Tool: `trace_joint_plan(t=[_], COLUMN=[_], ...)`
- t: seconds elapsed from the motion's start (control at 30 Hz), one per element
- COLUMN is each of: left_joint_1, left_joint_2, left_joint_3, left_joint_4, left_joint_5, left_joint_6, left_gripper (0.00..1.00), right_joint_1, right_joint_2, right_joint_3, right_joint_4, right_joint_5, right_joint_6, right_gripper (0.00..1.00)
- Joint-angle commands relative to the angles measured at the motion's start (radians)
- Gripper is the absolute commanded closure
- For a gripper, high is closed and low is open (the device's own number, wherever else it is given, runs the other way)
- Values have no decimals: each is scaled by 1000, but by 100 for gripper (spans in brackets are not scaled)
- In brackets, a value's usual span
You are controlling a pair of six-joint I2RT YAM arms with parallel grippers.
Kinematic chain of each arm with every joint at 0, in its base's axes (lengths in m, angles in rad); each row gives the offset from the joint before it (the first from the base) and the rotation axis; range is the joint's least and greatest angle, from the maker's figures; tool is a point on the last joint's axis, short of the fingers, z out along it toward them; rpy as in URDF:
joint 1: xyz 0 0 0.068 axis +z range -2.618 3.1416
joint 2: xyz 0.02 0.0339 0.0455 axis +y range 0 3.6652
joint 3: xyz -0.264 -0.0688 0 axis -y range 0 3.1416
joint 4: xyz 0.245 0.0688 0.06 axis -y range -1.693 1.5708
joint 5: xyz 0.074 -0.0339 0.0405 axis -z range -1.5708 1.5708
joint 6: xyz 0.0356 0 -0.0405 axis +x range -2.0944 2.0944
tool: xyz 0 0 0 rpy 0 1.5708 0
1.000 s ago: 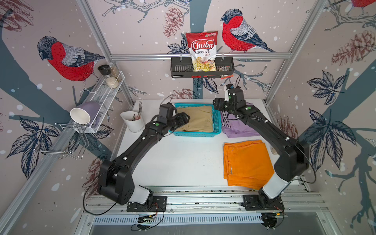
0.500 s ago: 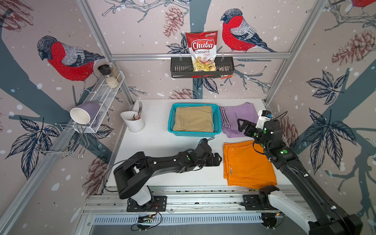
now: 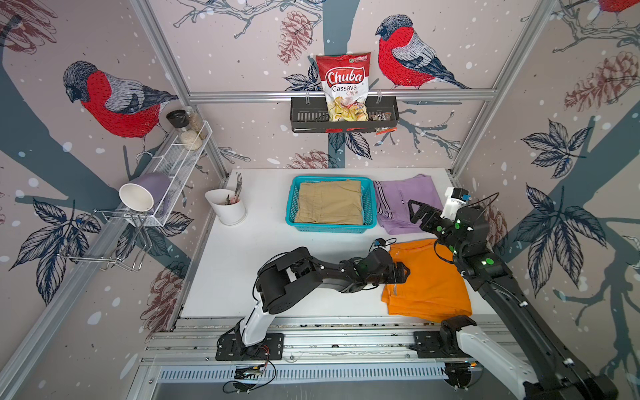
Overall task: Put the folded long pants in the basket
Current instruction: Move the long pant to the center of the board.
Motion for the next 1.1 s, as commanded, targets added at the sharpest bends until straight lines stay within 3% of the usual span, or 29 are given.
trace_joint_plan(t=[0.0, 0.1, 0.13, 0.3, 0.4, 0.63, 0.8, 0.93, 1.07], left_joint_1=[-11, -10, -9, 0, 23, 115, 220, 302, 390], left_joint_2=[65, 94, 96, 18, -101, -523, -796, -902, -924], left_joint_3=[20, 31, 33, -34, -140, -434, -543, -589, -630], left_joint_4=[-178, -165, -165, -163, -155, -296, -462, -528, -533], left_joint_5=[54, 60, 56, 8, -9, -117, -145, -124, -71], left_joint_6=[-25, -31, -27, -2, 6, 52, 108, 170, 219], left_gripper=[38, 92, 100, 100, 100, 100, 100, 100, 100], right_joint_1=[-1, -1, -1, -1, -1, -2, -1, -1, 7], right_joint_2=[-12, -26, -30, -34, -33, -31, -16, 28, 129], right_joint_3=[2, 0, -2, -12, -23, -91, -238, -321, -356], right_joint_4=[23, 23, 24, 26, 35, 66, 159, 197, 242], right_joint_5=[-1, 9, 13, 49, 45, -19, -91, -125, -240], right_joint_6=[1, 0, 1, 16, 25, 61, 136, 172, 167], right_gripper=[0, 0, 0, 0, 0, 0, 0, 0, 4])
